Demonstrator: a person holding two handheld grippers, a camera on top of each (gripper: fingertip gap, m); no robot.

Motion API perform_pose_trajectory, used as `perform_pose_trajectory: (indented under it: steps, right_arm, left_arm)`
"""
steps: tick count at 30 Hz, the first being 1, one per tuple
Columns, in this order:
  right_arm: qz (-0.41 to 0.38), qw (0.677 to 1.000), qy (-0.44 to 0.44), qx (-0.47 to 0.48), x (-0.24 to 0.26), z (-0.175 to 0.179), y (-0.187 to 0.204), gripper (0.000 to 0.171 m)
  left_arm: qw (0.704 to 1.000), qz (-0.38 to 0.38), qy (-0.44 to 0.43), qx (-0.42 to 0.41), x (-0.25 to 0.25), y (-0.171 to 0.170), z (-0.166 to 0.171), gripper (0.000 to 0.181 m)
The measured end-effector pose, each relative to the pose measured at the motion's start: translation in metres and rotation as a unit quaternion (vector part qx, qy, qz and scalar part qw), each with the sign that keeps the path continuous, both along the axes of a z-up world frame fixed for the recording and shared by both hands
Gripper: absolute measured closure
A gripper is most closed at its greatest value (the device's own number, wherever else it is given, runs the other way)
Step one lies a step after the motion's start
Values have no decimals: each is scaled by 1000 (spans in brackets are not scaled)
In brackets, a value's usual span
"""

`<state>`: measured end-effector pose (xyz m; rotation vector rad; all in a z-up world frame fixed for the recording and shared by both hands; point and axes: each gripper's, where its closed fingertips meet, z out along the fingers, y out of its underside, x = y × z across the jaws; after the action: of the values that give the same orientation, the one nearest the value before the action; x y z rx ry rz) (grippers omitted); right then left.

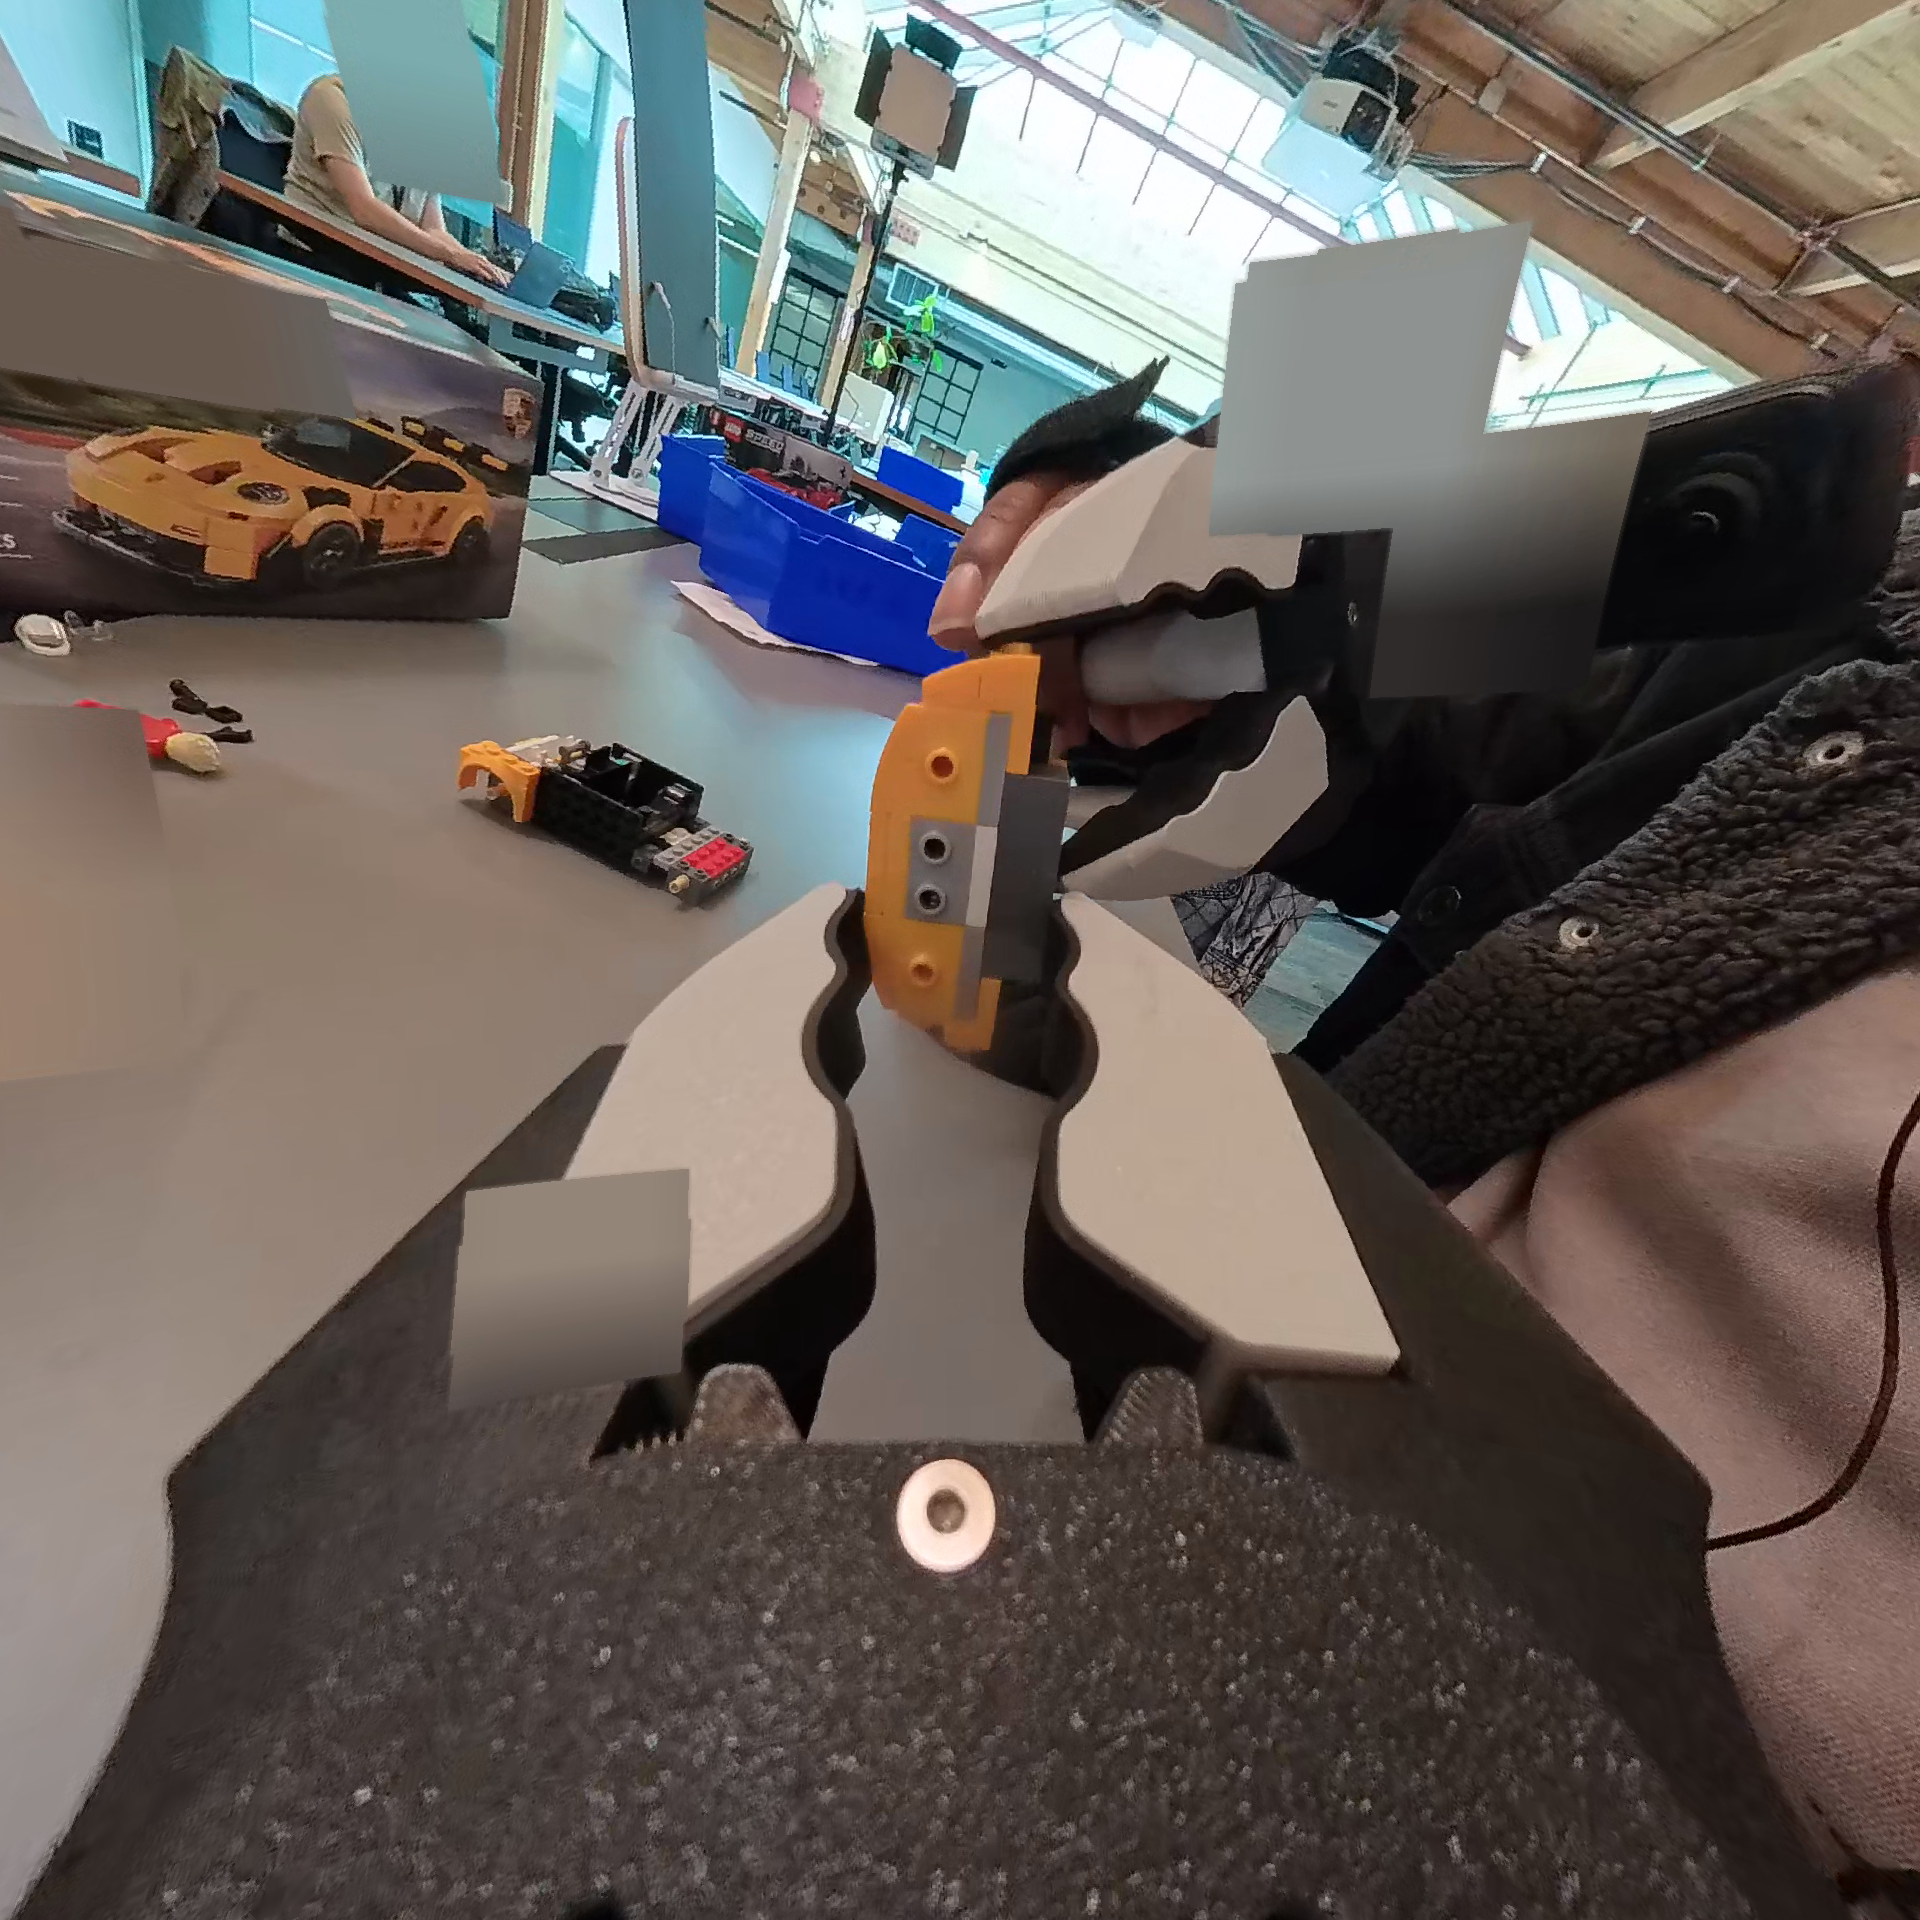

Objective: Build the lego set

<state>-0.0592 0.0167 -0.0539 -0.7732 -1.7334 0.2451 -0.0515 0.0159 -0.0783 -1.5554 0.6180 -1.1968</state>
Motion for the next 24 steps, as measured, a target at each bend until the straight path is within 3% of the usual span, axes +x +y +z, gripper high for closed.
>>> perform_pose_trajectory:
  steps: [1, 11, 14, 20, 24]
  right_arm:
    - [-1, 1000, 0, -2, 0, 0, 0, 134]
    - [7, 995, 38, -93, -3, 16, 5, 126]
    - [10, 983, 39, -180, -1, 11, 3, 125]
    - [14, 896, 88, -434, 0, 10, 3, 128]
    - [55, 844, 129, -518, -14, 20, -12, 127]
  left_arm:
    - [1000, -1, 0, -1, 0, 0, 0, 150]
    - [999, -3, -48, -21, -10, 6, 7, 150]
    - [996, -21, -83, -26, -12, 4, 12, 150]
    - [983, -62, -170, 16, -20, -6, 31, 150]
    - [983, -65, -165, 56, -17, -12, 34, 149]
